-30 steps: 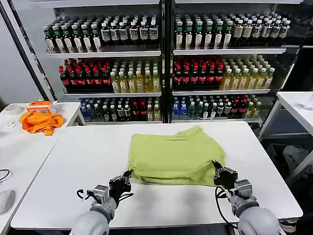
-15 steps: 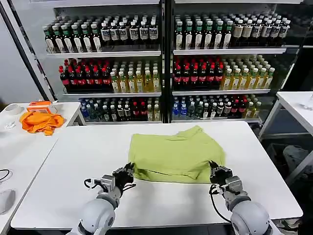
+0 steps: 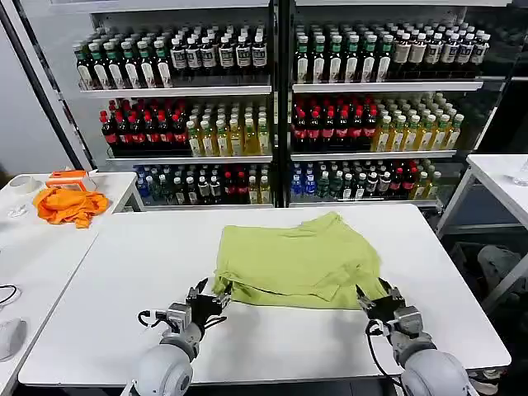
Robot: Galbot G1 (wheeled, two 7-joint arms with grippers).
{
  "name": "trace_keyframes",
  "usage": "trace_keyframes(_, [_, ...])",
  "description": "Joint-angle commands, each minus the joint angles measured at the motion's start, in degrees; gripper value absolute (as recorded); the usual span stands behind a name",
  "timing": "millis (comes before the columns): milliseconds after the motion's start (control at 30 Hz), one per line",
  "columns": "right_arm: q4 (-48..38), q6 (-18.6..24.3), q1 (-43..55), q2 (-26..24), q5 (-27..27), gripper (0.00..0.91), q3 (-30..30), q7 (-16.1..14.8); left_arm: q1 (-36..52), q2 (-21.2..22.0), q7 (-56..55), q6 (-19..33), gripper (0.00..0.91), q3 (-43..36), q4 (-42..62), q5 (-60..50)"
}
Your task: Fold and organize the clothes.
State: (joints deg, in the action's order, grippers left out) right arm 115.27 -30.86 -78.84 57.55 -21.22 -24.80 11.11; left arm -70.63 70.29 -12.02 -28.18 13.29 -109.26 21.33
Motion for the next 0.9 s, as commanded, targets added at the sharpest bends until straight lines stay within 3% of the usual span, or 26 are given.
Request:
trace_keyframes(33, [-1.81,-1.03,-3.75,0.58,-1.43,0.040,-3.75,0.05,-1.47,-0.02,-0.01,0.20,0.040,0.24,0.85,-0.13])
trace_keyframes(67, [-2.08,-0.99,-3.52,0.65,-1.40,0.000,-3.55,0.14,-1.37,0.00,-0.03,0.33,0.040,0.17,1.05,-0.13])
trace_keyframes(900, [-5.30,0.02,-0.41,0.15,-5.85,0.000,-1.41,0.01,-2.69,0.49,1.24,1.87,0.020,0.68,1.38,0.39])
